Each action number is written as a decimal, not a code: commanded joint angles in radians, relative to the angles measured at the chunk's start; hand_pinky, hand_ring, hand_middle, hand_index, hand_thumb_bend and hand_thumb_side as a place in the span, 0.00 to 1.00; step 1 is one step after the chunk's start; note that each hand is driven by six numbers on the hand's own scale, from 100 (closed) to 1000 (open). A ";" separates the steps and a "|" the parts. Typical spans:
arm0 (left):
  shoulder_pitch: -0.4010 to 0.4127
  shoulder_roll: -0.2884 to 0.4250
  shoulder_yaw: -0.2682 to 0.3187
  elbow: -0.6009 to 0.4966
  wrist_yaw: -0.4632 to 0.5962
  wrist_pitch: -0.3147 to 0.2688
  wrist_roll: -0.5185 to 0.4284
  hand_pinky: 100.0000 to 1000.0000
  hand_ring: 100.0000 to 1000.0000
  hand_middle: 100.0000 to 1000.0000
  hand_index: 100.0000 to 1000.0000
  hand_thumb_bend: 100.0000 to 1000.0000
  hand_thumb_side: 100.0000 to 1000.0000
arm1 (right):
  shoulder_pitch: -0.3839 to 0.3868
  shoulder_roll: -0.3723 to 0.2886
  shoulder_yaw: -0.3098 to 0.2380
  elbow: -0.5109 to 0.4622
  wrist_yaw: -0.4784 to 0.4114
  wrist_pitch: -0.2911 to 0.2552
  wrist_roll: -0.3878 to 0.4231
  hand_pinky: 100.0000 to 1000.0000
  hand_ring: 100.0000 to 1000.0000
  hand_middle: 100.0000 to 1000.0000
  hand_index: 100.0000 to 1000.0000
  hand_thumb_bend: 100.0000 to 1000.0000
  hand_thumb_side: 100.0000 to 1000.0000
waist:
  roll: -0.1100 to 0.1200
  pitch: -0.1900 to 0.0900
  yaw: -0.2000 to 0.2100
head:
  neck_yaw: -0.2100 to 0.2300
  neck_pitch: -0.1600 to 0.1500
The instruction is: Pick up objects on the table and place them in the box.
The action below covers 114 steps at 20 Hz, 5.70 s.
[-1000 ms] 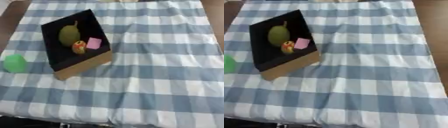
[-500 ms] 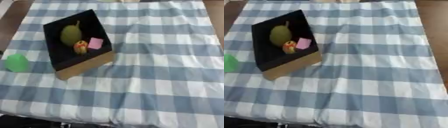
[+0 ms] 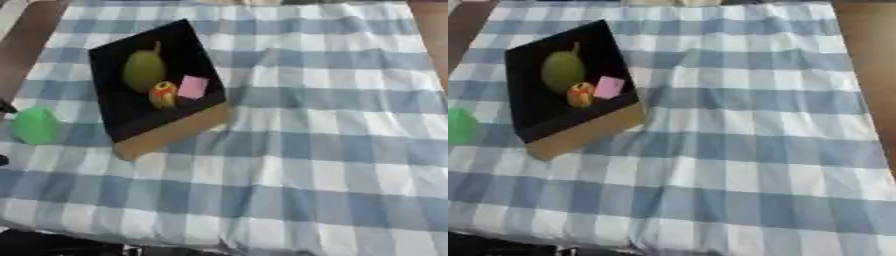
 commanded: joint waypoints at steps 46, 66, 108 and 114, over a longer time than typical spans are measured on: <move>-0.138 -0.048 -0.042 0.039 -0.084 -0.006 -0.012 0.88 0.83 0.71 0.80 0.55 0.19 | -0.005 0.000 -0.012 -0.015 -0.023 0.015 0.001 0.83 0.77 0.71 0.82 0.00 0.42 | -0.004 -0.015 -0.013 | 0.034 -0.026; -0.140 -0.071 -0.061 0.060 -0.053 -0.009 -0.020 0.77 0.69 0.54 0.66 0.25 0.00 | 0.001 0.006 -0.013 -0.015 -0.029 0.015 0.002 0.83 0.77 0.71 0.82 0.00 0.45 | -0.005 -0.012 -0.017 | 0.040 -0.028; -0.487 -0.175 -0.096 -0.213 -0.019 -0.005 -0.074 0.67 0.36 0.26 0.55 0.18 0.00 | 0.007 0.003 -0.007 -0.015 -0.030 0.031 0.009 0.84 0.77 0.70 0.82 0.00 0.48 | 0.015 -0.032 -0.021 | 0.010 -0.016; -0.548 -0.275 -0.130 -0.145 -0.034 -0.018 -0.072 0.67 0.37 0.27 0.56 0.18 0.00 | 0.001 0.009 -0.006 -0.015 -0.035 0.031 0.011 0.83 0.77 0.70 0.82 0.00 0.48 | 0.017 -0.030 -0.031 | 0.018 -0.018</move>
